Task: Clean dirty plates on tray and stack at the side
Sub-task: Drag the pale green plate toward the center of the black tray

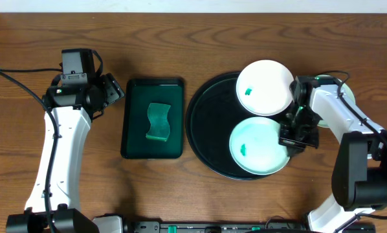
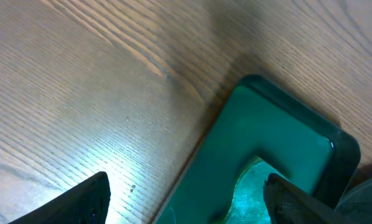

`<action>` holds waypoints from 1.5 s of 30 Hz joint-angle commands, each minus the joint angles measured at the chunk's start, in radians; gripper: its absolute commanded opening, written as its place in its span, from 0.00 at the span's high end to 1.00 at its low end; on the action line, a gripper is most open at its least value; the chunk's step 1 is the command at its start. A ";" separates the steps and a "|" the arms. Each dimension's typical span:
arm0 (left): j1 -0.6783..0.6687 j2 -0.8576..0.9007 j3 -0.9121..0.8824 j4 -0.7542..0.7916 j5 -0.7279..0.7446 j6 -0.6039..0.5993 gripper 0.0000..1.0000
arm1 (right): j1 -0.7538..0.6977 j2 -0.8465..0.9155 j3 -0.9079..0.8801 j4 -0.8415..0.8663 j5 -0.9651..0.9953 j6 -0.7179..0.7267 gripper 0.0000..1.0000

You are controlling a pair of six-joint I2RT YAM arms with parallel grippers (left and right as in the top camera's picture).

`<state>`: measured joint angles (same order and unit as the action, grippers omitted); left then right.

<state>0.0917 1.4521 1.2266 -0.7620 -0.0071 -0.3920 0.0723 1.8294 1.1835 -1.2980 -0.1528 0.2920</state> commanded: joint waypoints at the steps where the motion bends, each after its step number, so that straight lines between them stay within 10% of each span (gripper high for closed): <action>1: 0.004 0.000 0.015 -0.004 -0.013 0.003 0.21 | 0.016 -0.025 0.021 0.027 -0.261 -0.106 0.99; 21: 0.004 0.000 0.015 -0.004 -0.013 0.003 0.21 | 0.003 -0.114 0.183 -0.103 0.146 0.016 0.64; 34: 0.004 0.000 0.015 -0.004 -0.013 0.003 0.21 | 0.059 -0.123 -0.112 0.093 0.111 0.113 0.65; 38: 0.004 0.000 0.015 -0.004 -0.013 0.003 0.20 | 0.071 -0.123 -0.154 0.159 0.098 0.113 0.90; 45: 0.004 0.000 0.015 -0.004 -0.013 0.003 0.21 | 0.113 -0.123 -0.183 0.210 0.096 0.132 0.94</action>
<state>0.0917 1.4521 1.2266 -0.7620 -0.0071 -0.3920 0.1581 1.7016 1.0153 -1.0988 -0.0528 0.3985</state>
